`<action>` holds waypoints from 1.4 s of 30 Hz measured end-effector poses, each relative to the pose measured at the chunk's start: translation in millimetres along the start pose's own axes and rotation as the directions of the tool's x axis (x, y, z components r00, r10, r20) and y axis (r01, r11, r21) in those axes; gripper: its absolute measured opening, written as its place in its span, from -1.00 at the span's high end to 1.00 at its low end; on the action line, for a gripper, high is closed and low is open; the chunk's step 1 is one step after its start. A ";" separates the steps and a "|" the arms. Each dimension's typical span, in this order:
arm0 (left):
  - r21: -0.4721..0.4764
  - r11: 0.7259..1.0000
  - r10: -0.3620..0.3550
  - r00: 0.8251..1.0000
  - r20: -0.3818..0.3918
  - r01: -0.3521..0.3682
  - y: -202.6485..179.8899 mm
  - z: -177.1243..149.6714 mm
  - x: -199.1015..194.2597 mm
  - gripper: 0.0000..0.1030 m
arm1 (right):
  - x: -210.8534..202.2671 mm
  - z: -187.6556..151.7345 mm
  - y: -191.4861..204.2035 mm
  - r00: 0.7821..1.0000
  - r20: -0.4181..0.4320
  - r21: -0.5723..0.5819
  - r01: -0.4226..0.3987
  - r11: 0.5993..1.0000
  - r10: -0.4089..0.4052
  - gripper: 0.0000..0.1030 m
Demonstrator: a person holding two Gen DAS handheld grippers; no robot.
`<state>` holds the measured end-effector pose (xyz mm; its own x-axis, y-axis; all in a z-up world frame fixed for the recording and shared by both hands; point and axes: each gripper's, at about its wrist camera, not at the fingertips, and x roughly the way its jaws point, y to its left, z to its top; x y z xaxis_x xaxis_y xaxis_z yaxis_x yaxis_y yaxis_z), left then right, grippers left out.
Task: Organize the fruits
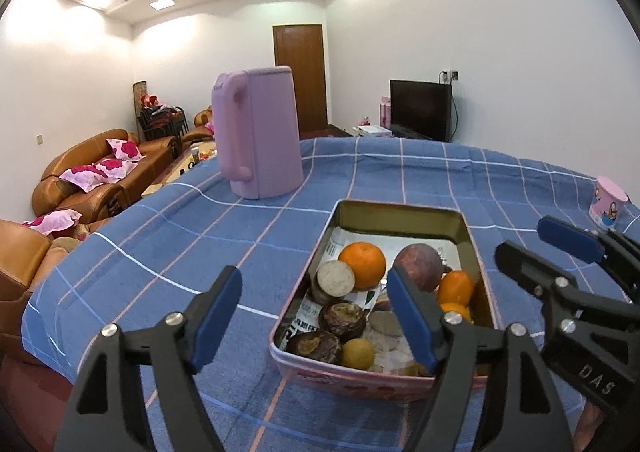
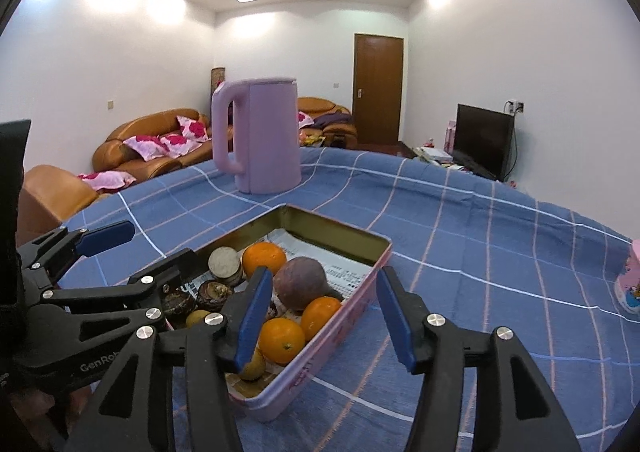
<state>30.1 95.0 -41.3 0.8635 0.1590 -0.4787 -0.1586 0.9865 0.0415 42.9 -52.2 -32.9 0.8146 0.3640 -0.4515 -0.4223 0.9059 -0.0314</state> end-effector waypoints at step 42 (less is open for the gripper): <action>0.027 1.000 -0.001 0.999 0.050 0.000 -14.5 7.6 -21.7 -0.82 | -39.8 2.7 -20.6 0.997 0.065 0.053 0.030 0.998 -0.033 -0.16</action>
<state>17.3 77.5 -24.9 0.8867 0.1594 -0.4339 -0.1458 0.9872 0.0647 20.2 -84.7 -11.9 0.8524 0.3469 -0.3914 -0.3761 0.9266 0.0021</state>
